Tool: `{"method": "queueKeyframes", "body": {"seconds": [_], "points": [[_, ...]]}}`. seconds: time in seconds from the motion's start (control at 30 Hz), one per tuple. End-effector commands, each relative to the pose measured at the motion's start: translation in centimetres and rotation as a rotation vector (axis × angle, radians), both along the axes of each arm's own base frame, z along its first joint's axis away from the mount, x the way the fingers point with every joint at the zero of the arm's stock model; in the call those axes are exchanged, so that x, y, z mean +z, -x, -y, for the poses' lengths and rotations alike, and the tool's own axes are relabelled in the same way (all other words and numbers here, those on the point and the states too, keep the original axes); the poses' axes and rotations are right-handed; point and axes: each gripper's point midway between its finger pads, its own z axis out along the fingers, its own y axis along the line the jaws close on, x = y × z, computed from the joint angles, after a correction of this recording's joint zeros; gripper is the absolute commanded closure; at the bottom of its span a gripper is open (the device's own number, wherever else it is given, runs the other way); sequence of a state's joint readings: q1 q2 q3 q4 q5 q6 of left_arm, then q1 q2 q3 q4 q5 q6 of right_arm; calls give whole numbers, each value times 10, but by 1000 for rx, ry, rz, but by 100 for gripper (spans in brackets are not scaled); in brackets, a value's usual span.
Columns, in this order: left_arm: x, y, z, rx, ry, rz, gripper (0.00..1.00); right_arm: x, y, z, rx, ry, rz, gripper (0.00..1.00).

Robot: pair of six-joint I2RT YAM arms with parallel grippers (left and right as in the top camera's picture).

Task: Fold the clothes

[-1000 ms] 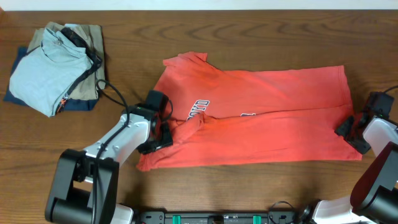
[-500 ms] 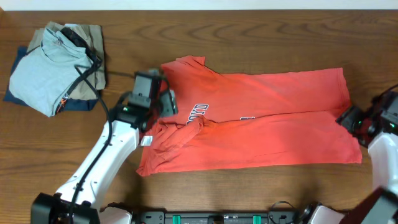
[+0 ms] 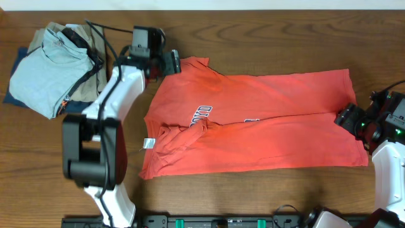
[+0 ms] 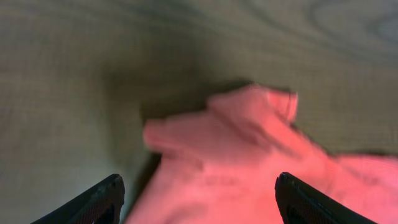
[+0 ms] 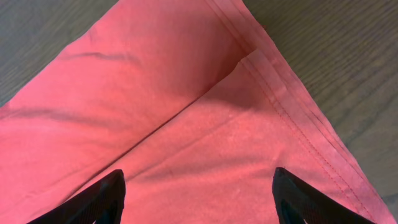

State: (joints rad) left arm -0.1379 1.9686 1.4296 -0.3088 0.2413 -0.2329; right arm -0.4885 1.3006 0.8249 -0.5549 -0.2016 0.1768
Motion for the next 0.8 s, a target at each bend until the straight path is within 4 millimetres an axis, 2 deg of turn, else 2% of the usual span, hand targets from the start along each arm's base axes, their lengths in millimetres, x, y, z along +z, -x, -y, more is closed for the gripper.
{"method": "queueKeyframes", "body": {"seconds": [0.0, 0.1, 0.33, 0.53, 0.6, 0.67, 0.77], "points": [[-4, -20, -2, -23, 28, 24, 21, 7, -5, -3, 29, 8, 21, 26], [-16, -28, -1, -26, 40, 33, 21, 7, -5, -3, 29, 8, 21, 26], [-44, -27, -1, -1, 53, -23, 23, 7, -4, -3, 30, 8, 18, 26], [-57, -27, -1, 2, 52, -40, 45, 7, -4, -3, 30, 8, 18, 26], [-59, -28, -1, 5, 54, -40, 56, 6, -4, -4, 30, 7, 16, 27], [-60, -28, -1, 5, 54, -41, 71, 6, -3, -4, 30, 6, 14, 27], [-59, -29, -1, 5, 55, -34, 81, 6, -4, -4, 30, 6, 15, 27]]}}
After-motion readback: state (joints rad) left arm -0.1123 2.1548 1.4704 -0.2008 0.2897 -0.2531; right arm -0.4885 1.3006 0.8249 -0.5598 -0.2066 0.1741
